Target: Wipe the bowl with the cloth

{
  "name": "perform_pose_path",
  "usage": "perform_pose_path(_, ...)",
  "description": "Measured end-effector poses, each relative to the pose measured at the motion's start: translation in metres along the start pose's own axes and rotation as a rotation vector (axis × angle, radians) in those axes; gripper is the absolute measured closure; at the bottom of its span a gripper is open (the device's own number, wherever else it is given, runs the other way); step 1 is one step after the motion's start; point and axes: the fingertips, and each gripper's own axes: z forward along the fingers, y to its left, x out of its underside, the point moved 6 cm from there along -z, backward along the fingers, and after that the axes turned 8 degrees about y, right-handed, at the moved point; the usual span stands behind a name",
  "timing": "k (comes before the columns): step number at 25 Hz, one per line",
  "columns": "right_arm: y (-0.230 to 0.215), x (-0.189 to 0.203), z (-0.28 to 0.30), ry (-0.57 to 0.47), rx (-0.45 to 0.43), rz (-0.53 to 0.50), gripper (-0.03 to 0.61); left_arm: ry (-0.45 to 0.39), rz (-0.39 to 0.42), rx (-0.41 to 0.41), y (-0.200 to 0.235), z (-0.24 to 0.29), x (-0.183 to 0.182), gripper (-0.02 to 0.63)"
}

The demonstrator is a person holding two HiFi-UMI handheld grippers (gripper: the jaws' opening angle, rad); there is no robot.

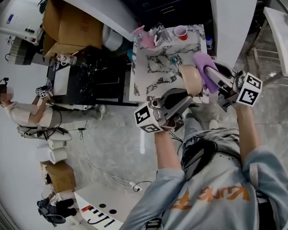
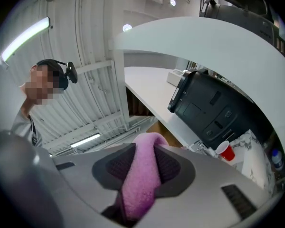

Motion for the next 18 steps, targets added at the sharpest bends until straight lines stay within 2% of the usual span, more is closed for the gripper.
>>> perform_pose_path(3,-0.006,0.015,0.012,0.048,0.037,0.013,0.453,-0.048,-0.007,-0.032,0.003,-0.013,-0.003,0.584)
perform_pose_path(7,-0.012,0.032,0.026,0.113,0.069,0.041,0.453,-0.09,-0.02,-0.128,0.009,-0.033,-0.004,0.584)
perform_pose_path(12,-0.025,0.049,0.044,0.23,0.169,-0.004,0.453,-0.146,-0.051,-0.35,0.033,-0.069,-0.012,0.585)
perform_pose_path(15,-0.033,0.049,0.054,0.226,0.209,-0.006,0.453,-0.091,-0.047,-0.507,0.048,-0.086,-0.015,0.586)
perform_pose_path(18,-0.04,0.045,0.061,0.207,0.244,-0.007,0.453,0.011,-0.034,-0.65,0.06,-0.1,-0.016,0.586)
